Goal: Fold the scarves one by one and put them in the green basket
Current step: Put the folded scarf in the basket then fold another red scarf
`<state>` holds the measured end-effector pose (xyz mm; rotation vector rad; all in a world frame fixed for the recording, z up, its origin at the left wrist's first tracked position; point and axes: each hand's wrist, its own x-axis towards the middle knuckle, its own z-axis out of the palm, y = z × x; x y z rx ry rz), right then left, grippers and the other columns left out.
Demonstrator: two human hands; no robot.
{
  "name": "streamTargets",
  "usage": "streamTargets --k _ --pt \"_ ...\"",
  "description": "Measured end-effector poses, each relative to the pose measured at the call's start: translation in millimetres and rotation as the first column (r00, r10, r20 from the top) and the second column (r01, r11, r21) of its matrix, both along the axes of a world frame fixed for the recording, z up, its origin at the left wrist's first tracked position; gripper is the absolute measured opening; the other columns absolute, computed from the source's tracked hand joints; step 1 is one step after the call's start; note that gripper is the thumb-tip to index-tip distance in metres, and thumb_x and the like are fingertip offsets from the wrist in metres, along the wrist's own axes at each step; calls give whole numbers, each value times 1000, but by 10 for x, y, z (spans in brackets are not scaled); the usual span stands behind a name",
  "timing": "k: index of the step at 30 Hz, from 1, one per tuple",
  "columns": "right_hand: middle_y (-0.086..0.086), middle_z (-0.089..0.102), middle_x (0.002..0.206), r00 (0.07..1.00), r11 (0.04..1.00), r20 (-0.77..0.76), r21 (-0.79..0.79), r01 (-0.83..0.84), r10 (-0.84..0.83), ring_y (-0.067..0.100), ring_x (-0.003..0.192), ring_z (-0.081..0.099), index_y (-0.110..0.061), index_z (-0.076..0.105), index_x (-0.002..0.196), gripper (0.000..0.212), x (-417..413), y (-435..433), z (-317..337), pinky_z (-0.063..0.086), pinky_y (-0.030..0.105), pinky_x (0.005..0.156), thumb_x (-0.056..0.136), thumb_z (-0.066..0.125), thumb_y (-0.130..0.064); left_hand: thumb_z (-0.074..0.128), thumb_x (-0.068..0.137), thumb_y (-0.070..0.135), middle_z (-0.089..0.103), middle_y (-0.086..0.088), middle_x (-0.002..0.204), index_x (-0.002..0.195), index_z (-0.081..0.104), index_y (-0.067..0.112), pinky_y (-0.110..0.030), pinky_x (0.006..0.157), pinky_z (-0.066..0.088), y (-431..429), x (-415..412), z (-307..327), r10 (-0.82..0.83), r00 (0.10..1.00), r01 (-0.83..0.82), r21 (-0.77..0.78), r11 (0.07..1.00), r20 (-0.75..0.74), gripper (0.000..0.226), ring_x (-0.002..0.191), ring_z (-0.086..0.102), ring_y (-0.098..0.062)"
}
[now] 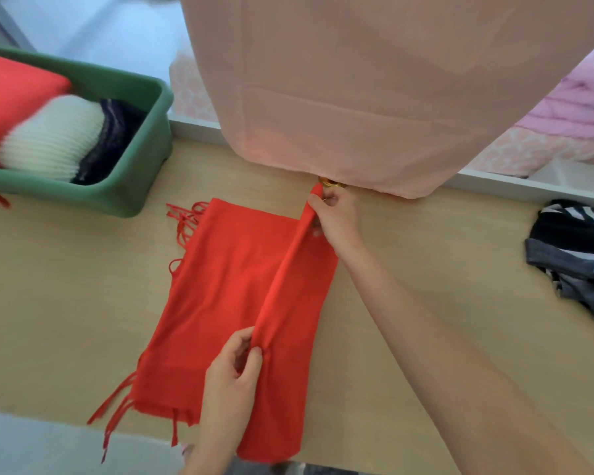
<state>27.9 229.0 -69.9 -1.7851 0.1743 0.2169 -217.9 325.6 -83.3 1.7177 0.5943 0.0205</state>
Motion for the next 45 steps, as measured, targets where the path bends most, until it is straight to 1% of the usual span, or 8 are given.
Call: streamTargets --k 3,8,11,17,21,28,37,45 --pt "7 58 65 999 999 23 -15 -45 45 6 33 53 -14 49 76 17 -8 600 -61 39 19 32 89 58 -8 52 77 23 68 29 85 87 63 58 -4 75 42 456 -59 -25 76 997 -75 51 996 -18 37 82 62 10" --pt "15 64 80 997 993 -2 -85 -76 76 28 53 66 -12 53 83 9 -76 1414 -450 54 37 45 91 57 -13 51 96 5 66 9 102 103 60 29 -17 87 40 1017 -105 -199 227 969 -224 40 974 -93 26 105 59 -10" --pt "13 68 86 982 975 -47 -116 -190 185 29 79 69 -18 57 84 10 -159 1606 -744 56 51 73 91 52 -12 65 85 45 63 5 106 117 53 36 -34 86 43 1212 -120 -381 259 935 -257 40 965 -243 35 101 59 -16" --pt "8 63 124 917 894 192 -361 -265 349 20 115 57 -7 58 123 32 -406 1294 -675 40 29 103 92 54 -9 66 87 22 66 9 94 112 55 42 -39 80 52 1387 -181 -606 174 949 -89 308 947 -261 34 91 65 -16" --pt "8 57 130 928 882 314 -470 -31 200 23 123 49 -8 55 128 38 -575 762 -737 29 25 106 91 58 -17 64 89 21 62 6 95 116 59 23 -42 79 51 1465 55 -537 164 977 -92 419 903 -140 28 88 62 -20" --pt "11 59 110 971 728 154 -643 238 -181 30 108 50 -6 55 112 67 -670 493 -954 36 38 95 71 72 -57 70 84 37 62 -7 111 125 55 10 -40 89 46 1469 1181 -598 -22 997 59 602 796 -70 51 105 56 -25" --pt "22 64 99 965 642 236 -723 255 -117 39 97 58 3 59 110 22 -576 476 -1041 41 44 82 94 54 -12 39 103 21 65 -19 103 107 58 3 -39 64 34 1498 1502 -873 23 988 98 747 657 -150 26 94 61 -40" --pt "11 29 154 889 604 323 -794 68 325 26 143 23 -10 34 146 58 -488 627 -1040 14 40 116 98 28 -42 42 93 22 56 -13 133 128 59 6 -39 107 29 1387 1739 -890 -442 890 110 884 454 116 42 130 46 -30"
